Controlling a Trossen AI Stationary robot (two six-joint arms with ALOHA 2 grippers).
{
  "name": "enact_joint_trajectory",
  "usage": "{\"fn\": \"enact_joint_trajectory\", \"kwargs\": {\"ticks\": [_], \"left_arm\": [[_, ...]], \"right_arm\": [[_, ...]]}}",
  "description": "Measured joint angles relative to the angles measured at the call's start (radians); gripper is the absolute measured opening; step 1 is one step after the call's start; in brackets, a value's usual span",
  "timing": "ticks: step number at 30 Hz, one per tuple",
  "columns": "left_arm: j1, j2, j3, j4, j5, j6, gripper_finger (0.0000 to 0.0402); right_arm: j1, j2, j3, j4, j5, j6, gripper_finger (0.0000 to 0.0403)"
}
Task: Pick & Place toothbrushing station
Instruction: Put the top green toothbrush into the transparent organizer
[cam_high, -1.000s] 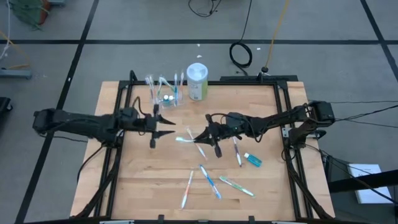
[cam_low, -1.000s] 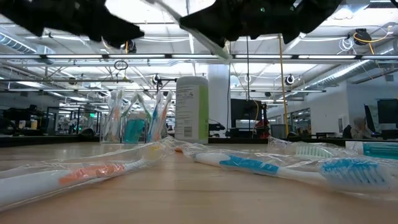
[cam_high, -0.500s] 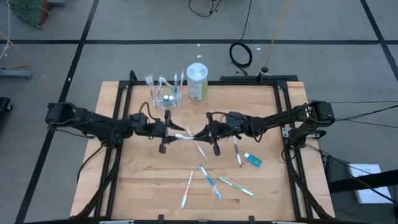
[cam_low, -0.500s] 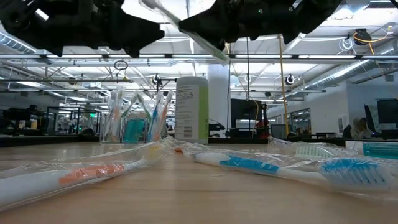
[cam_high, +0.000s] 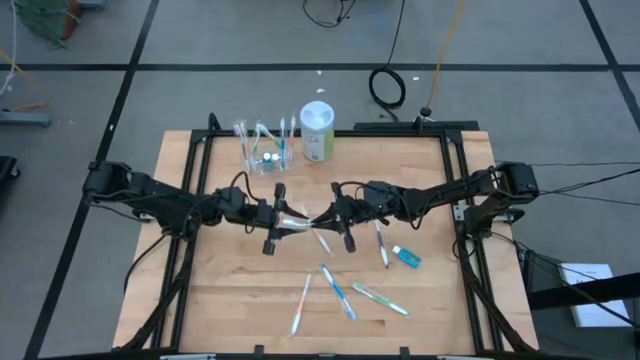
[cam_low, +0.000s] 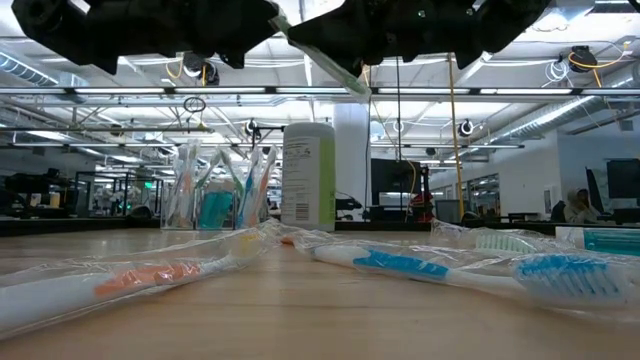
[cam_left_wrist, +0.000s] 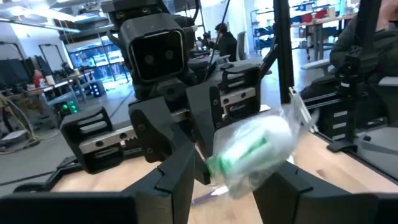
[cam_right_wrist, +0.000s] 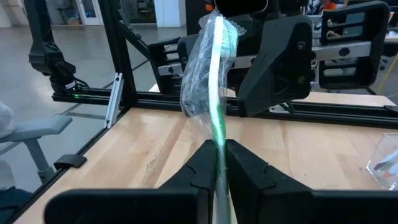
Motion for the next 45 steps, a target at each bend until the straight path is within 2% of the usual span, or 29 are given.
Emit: {"fn": "enact_joint_trajectory", "kwargs": {"ticks": [5,12,15,18,24,30,34,42,45], "left_arm": [[-0.001,-0.001,0.002,-0.018,-0.086,-0.007,0.0127],[-0.002,0.000,0.002,-0.043,-0.103,0.034,0.0044],[-0.001,0.000,0.002,-0.045,-0.112,0.046,0.0014],[-0.001,0.000,0.002,-0.051,-0.113,0.044,0.0014],[-0.001,0.000,0.002,-0.052,-0.115,0.047,0.0048],[-0.001,0.000,0.002,-0.072,-0.119,0.044,0.0025],[-0.001,0.000,0.002,-0.126,-0.217,-0.007,0.0008],[0.044,-0.001,0.002,-0.269,-0.496,-0.027,0.0034],[0.062,-0.055,0.025,-0.365,-0.552,-0.072,0.0029]], "right_arm": [[-0.002,0.000,0.000,-0.002,0.009,0.003,0.0022],[-0.002,0.001,0.000,-0.003,0.020,0.005,0.0022],[-0.001,0.001,0.000,-0.014,0.071,0.036,0.0025],[-0.001,0.001,0.000,-0.032,0.083,0.047,0.0036],[-0.003,0.001,0.000,-0.041,0.086,0.046,0.0073],[-0.003,0.001,0.000,-0.054,0.088,0.039,0.0119],[-0.003,0.001,0.000,-0.089,0.123,0.003,0.0142],[-0.004,0.001,0.000,-0.150,0.294,-0.004,0.0157],[-0.007,0.001,0.000,-0.168,0.295,-0.004,0.0156]]}}
